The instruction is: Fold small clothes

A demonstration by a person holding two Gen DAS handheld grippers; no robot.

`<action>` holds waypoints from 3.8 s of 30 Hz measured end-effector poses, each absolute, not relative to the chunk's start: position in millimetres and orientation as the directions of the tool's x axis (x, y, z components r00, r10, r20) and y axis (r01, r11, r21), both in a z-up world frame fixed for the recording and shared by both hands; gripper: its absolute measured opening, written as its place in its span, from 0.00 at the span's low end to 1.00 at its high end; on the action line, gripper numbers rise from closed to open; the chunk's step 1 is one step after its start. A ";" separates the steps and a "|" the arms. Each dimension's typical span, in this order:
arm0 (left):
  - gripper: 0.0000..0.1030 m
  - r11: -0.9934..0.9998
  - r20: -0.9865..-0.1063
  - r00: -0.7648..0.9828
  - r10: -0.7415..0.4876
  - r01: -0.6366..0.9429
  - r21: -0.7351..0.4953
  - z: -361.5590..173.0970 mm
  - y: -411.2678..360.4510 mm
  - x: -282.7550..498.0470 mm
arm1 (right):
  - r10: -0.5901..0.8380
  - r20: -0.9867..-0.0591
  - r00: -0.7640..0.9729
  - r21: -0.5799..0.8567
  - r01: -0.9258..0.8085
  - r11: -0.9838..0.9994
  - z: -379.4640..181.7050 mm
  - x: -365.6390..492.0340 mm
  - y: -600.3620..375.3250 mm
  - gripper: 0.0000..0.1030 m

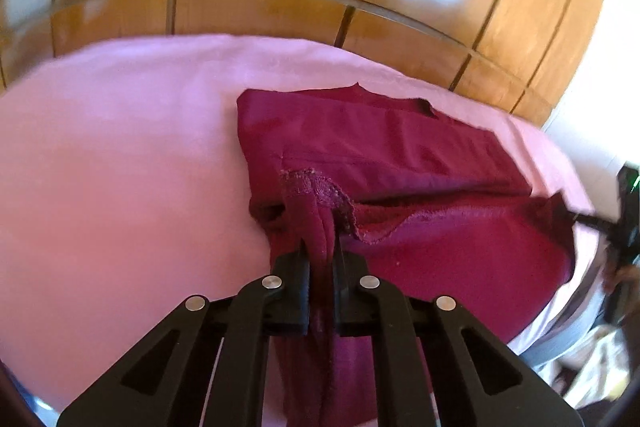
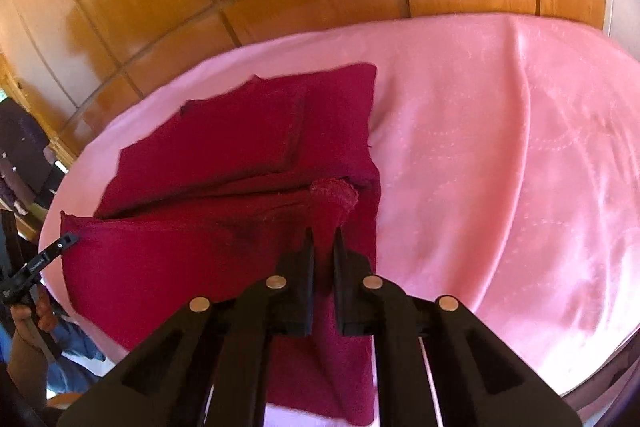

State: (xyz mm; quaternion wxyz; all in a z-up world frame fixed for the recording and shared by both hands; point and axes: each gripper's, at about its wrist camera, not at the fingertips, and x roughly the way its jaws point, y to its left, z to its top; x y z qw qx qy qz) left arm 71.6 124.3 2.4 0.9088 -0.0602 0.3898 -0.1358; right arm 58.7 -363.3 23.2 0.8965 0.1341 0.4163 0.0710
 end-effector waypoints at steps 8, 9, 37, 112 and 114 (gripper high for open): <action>0.07 0.956 -0.623 0.726 -0.291 0.195 -0.220 28.8 128.9 45.0 | 0.256 -0.663 0.703 0.321 -0.042 0.946 57.8 56.7 -365.7 0.06; 0.07 0.957 -0.614 0.735 -0.287 0.192 -0.218 33.0 129.1 48.1 | 0.251 -0.657 0.711 0.321 -0.038 0.946 60.9 63.0 -367.1 0.06; 0.19 0.978 -0.748 0.639 -0.177 0.030 -0.206 -2.5 132.3 269.3 | 0.177 -0.770 0.613 0.333 0.150 0.931 6.2 282.3 -389.8 0.36; 0.05 0.952 -0.695 0.675 -0.247 0.035 -0.304 -6.3 154.6 257.8 | 0.120 -0.768 0.629 0.269 0.147 0.952 22.9 267.8 -399.1 0.05; 0.05 0.967 -0.739 0.641 -0.209 0.025 -0.252 -18.4 147.4 270.4 | 0.114 -0.810 0.575 0.275 0.202 0.940 -3.0 277.6 -406.1 0.05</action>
